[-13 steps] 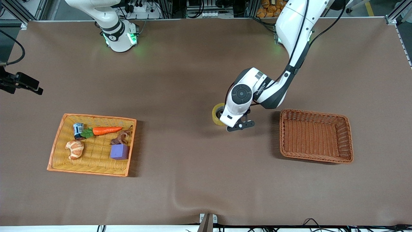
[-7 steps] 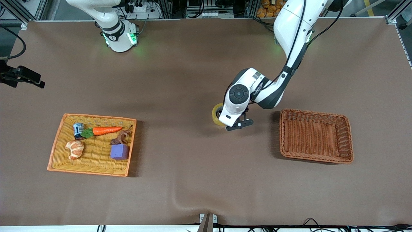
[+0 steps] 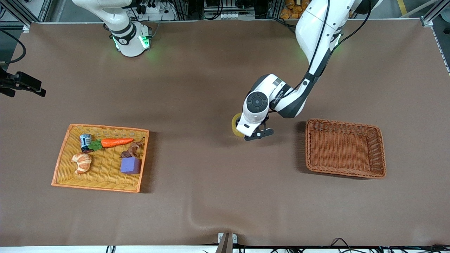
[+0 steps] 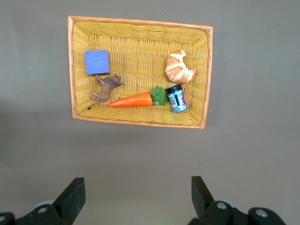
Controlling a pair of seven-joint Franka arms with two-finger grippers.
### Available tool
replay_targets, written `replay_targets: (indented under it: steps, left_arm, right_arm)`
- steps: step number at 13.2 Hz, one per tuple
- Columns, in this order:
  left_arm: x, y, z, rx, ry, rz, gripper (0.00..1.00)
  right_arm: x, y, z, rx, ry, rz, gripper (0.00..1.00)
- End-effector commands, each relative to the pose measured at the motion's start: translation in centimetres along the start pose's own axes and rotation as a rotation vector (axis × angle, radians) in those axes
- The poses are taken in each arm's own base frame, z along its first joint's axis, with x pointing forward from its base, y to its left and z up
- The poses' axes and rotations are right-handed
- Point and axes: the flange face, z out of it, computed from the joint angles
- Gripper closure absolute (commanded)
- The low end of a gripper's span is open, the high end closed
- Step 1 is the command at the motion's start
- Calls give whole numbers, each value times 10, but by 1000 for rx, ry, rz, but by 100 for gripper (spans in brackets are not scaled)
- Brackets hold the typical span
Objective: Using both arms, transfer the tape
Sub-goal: 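Carry the tape roll over the wicker basket with the left gripper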
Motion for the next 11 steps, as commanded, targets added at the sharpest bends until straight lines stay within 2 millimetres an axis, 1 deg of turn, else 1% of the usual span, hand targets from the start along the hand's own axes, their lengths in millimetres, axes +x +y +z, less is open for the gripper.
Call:
replay_targets:
  steps: [1, 4, 5, 7, 9, 10, 11]
  left_arm:
    - [0, 3, -4, -20, 5, -22, 53]
    - [2, 3, -8, -30, 11, -28, 100]
    - [8, 0, -16, -40, 17, -39, 100]
    - [15, -6, -50, -82, 33, -66, 100]
    - [23, -20, -91, -97, 53, -84, 100]
    - [30, -33, -120, -111, 70, -96, 100]
    - [40, -49, -144, -121, 85, -107, 100]
  right_arm:
    - [0, -1, 0, -16, 1, -14, 0]
    - [0, -1, 0, -16, 1, -9, 0]
    - [0, -2, 0, -16, 1, -12, 0]
    - [2, -3, 0, -19, 6, -14, 0]
    - [5, -1, -1, -22, 9, -11, 0]
    - [5, -2, 0, -23, 7, -12, 0]
    - [6, -2, 1, -16, 8, -9, 0]
